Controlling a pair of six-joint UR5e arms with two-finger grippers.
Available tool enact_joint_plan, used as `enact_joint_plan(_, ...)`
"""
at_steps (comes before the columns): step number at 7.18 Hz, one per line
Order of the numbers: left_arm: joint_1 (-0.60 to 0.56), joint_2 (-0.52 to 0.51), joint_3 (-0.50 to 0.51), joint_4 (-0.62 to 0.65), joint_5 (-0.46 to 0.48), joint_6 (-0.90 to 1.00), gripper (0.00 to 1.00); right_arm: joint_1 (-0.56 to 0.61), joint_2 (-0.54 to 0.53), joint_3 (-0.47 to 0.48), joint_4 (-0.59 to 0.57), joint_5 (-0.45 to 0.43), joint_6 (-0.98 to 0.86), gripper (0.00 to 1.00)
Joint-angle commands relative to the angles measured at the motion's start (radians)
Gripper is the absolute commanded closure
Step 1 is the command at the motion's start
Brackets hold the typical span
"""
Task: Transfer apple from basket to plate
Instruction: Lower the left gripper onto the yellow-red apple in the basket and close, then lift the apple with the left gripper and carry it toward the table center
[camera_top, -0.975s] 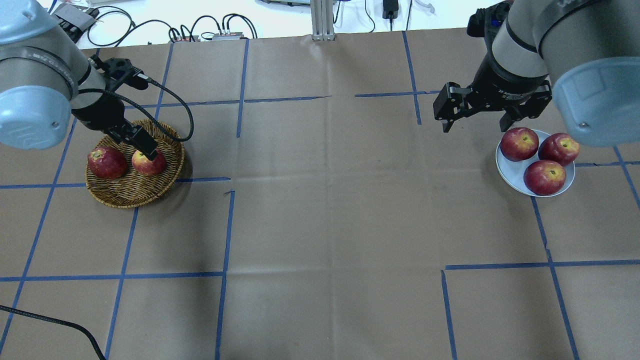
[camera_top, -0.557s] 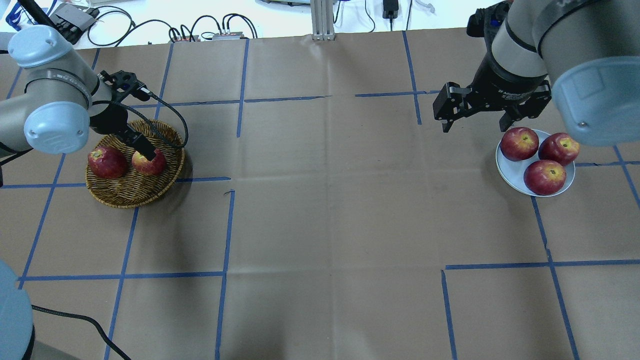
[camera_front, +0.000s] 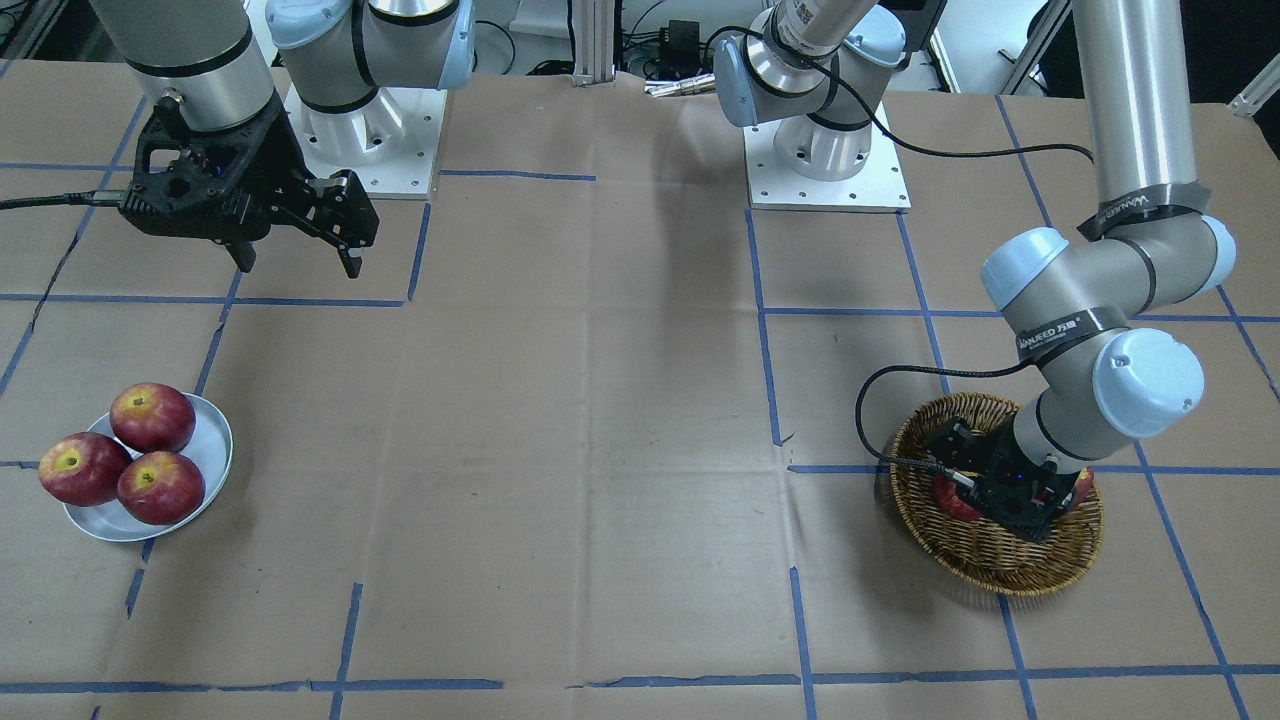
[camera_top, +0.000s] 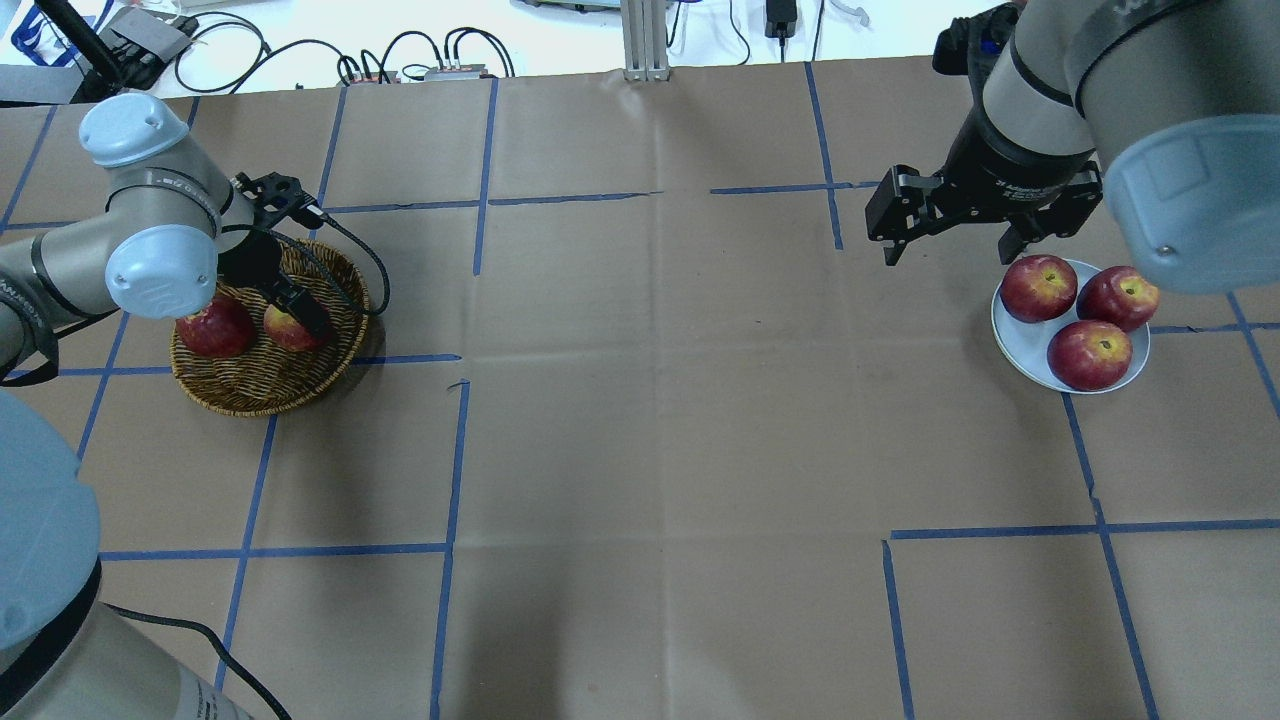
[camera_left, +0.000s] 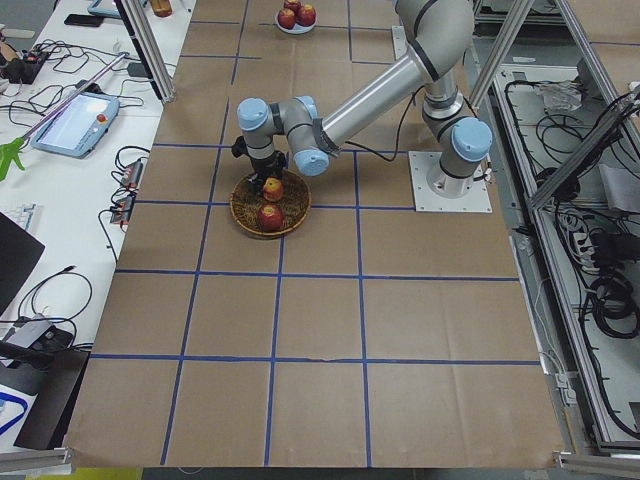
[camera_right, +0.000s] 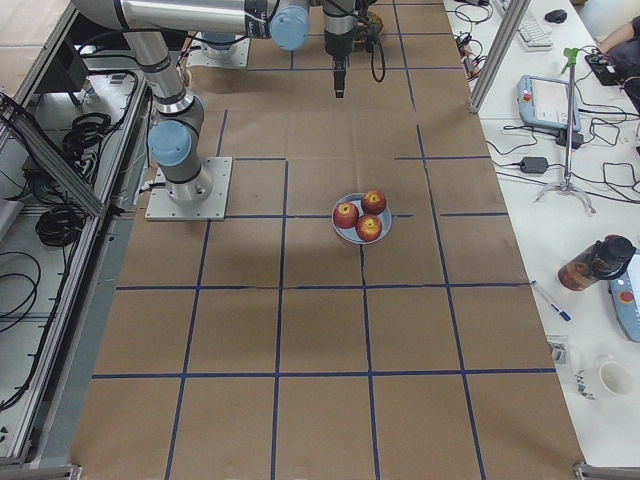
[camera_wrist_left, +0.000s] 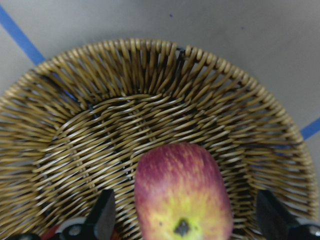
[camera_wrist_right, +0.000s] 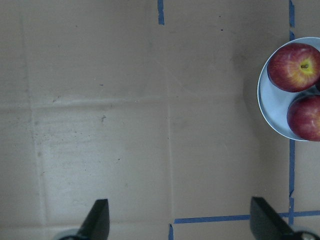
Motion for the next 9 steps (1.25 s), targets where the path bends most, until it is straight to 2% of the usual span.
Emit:
enact_joint_plan(1, -0.001, -0.01, -0.001, 0.0, 0.005, -0.004, 0.42, 0.0, 0.0, 0.0, 0.0, 0.0, 0.0, 0.0)
enact_joint_plan(2, -0.002, -0.012, 0.005, 0.0, 0.006, -0.001, 0.58, 0.001, 0.0, 0.0, 0.0, 0.0, 0.0, 0.0)
enact_joint_plan(4, -0.011, 0.039, 0.014, -0.018, 0.005, -0.03, 0.61, 0.0, 0.0, 0.0, 0.0, 0.0, 0.0, 0.0)
enact_joint_plan(5, -0.042, 0.112, 0.011, -0.032, -0.006, -0.161, 0.61, 0.0, 0.0, 0.0, 0.0, 0.0, 0.0, 0.0)
enact_joint_plan(7, -0.233, 0.186, 0.018, -0.107, -0.028, -0.452, 0.61, 0.0, 0.0, 0.0, 0.0, 0.0, 0.0, 0.0)
enact_joint_plan(9, -0.455, 0.147, 0.037, -0.095, -0.04, -0.814, 0.6, 0.0, 0.0, 0.0, 0.0, 0.0, 0.0, 0.0)
